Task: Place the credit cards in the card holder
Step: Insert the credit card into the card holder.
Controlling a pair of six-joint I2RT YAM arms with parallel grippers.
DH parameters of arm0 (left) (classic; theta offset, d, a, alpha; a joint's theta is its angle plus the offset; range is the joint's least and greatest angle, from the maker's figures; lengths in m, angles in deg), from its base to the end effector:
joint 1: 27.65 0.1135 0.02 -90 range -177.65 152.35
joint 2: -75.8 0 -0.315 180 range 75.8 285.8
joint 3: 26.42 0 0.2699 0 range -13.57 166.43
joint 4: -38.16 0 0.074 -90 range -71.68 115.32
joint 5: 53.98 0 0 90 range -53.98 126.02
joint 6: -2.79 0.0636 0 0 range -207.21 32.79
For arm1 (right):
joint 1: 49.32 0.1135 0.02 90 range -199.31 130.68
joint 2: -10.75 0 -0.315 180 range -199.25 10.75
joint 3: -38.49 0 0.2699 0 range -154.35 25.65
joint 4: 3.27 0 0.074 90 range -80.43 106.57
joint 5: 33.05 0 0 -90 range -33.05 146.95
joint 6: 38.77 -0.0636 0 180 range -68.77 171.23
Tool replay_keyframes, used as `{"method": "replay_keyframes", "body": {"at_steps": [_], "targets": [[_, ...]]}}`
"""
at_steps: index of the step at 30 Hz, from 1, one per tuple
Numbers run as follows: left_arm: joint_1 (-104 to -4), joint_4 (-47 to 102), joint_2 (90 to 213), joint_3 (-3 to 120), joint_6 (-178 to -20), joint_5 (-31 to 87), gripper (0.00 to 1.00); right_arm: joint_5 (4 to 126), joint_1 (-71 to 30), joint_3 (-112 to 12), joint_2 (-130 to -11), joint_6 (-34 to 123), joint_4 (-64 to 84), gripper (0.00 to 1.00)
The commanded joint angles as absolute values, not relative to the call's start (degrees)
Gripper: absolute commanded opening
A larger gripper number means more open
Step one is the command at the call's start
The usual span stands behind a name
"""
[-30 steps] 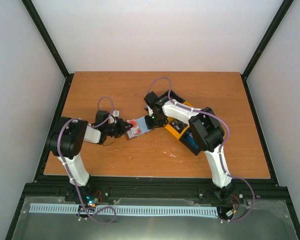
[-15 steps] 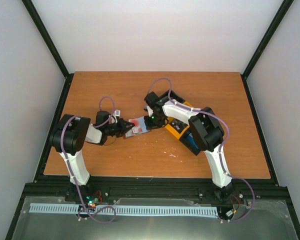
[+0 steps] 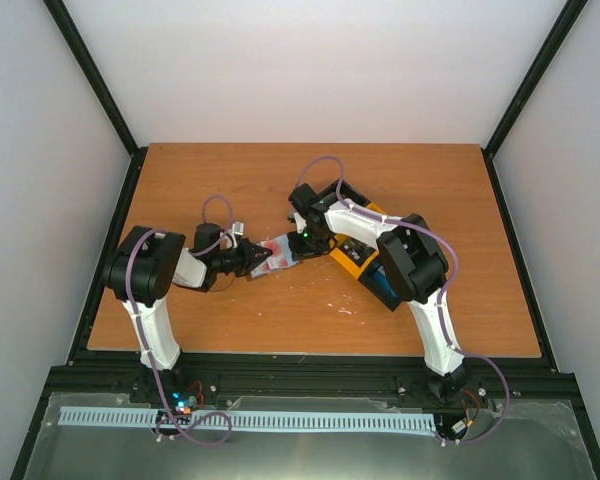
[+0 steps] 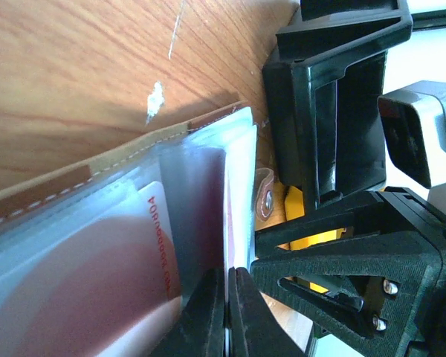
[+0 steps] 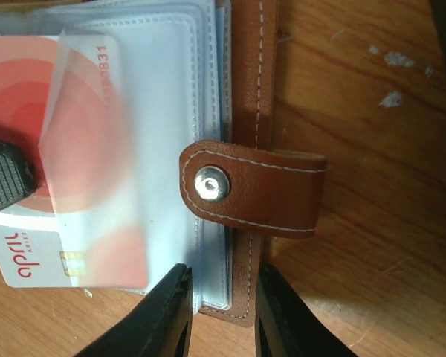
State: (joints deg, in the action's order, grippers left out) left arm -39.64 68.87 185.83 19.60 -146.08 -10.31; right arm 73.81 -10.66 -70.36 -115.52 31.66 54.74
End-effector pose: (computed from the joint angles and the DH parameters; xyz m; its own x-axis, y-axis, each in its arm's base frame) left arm 0.3276 -0.1166 0.1021 -0.9066 -0.4117 -0.0922 -0.0798 0.3819 -0.9208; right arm 0.3772 0.3254 0.1561 -0.9314 -0.3346 -0.1430 -0.3638 0.8637 0.3488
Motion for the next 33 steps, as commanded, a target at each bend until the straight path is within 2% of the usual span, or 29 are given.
{"method": "replay_keyframes", "body": {"at_steps": [1,10,14,21,23,29,33], "targets": [[-41.16,70.45,186.59,19.48,-147.39,-11.38,0.02,75.29,-10.12,-69.63,-117.73,30.35,54.22,0.25],[-42.26,71.64,188.0,20.06,-148.56,-11.27,0.07,75.88,-10.18,-69.47,-117.91,29.52,53.77,0.25],[-42.42,69.6,187.5,19.78,-150.97,-9.64,0.19,75.92,-10.18,-69.42,-117.81,28.98,53.65,0.25],[-42.91,46.53,178.51,21.88,-145.16,-2.89,0.4,76.14,-10.14,-69.44,-117.73,28.44,53.26,0.24],[-42.94,38.32,177.56,23.8,-143.02,-1.3,0.45,76.95,-10.2,-69.45,-117.89,28.59,53.09,0.21],[-42.94,25.98,177.88,27.46,-137.97,-0.24,0.51,78.12,-10.16,-69.46,-118.14,29.05,52.99,0.2],[-42.82,20.58,176.49,29.75,-136.01,1.11,0.56,78.95,-10.25,-69.62,-118.17,29.21,52.74,0.27]]}}
